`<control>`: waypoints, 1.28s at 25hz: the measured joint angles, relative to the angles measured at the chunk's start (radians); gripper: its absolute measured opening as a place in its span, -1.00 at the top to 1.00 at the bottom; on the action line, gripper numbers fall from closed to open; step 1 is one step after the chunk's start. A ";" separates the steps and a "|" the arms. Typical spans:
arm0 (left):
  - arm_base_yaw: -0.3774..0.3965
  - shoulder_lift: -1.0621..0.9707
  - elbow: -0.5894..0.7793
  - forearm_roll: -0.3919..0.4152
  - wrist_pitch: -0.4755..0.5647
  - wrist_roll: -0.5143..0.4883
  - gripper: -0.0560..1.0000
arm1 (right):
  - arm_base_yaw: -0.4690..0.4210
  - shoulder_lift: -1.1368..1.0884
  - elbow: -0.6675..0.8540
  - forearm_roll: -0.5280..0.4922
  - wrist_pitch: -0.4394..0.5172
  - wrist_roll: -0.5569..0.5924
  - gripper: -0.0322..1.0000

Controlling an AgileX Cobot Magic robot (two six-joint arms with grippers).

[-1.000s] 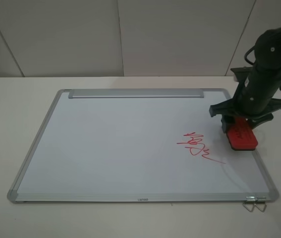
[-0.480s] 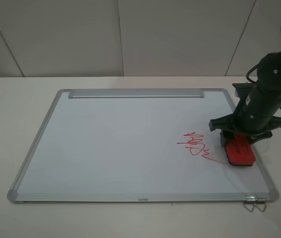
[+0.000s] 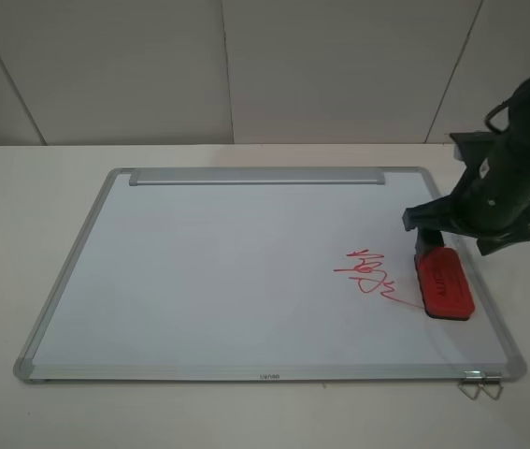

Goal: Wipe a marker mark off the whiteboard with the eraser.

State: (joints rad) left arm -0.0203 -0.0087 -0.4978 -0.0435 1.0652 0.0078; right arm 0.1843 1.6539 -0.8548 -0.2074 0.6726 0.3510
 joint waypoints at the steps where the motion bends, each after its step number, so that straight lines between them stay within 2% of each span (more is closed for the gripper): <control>1: 0.000 0.000 0.000 0.000 0.000 0.000 -0.57 | -0.016 -0.035 0.001 0.001 0.019 -0.023 -0.41; 5: 0.000 0.000 0.000 0.000 0.000 0.000 -0.57 | -0.125 -0.200 0.001 0.026 0.092 -0.105 -0.56; 8: 0.000 0.000 0.000 0.000 0.000 0.000 -0.57 | -0.225 -0.373 0.001 0.033 0.135 -0.135 -0.60; 12: 0.000 0.000 0.000 0.000 0.000 0.000 -0.57 | -0.313 -0.598 0.001 0.066 0.214 -0.186 -0.61; 19: 0.000 0.000 0.000 0.000 0.000 0.000 -0.57 | -0.337 -0.934 0.001 0.099 0.438 -0.283 -0.61; 26: 0.000 0.000 0.000 0.000 0.000 0.000 -0.57 | -0.337 -1.241 0.001 0.099 0.541 -0.317 -0.61; 32: 0.000 0.000 0.000 0.000 0.000 0.000 -0.57 | -0.337 -1.446 0.001 0.116 0.550 -0.319 -0.61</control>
State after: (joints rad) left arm -0.0203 -0.0087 -0.4978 -0.0435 1.0652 0.0078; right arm -0.1523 0.2083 -0.8539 -0.0911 1.2223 0.0321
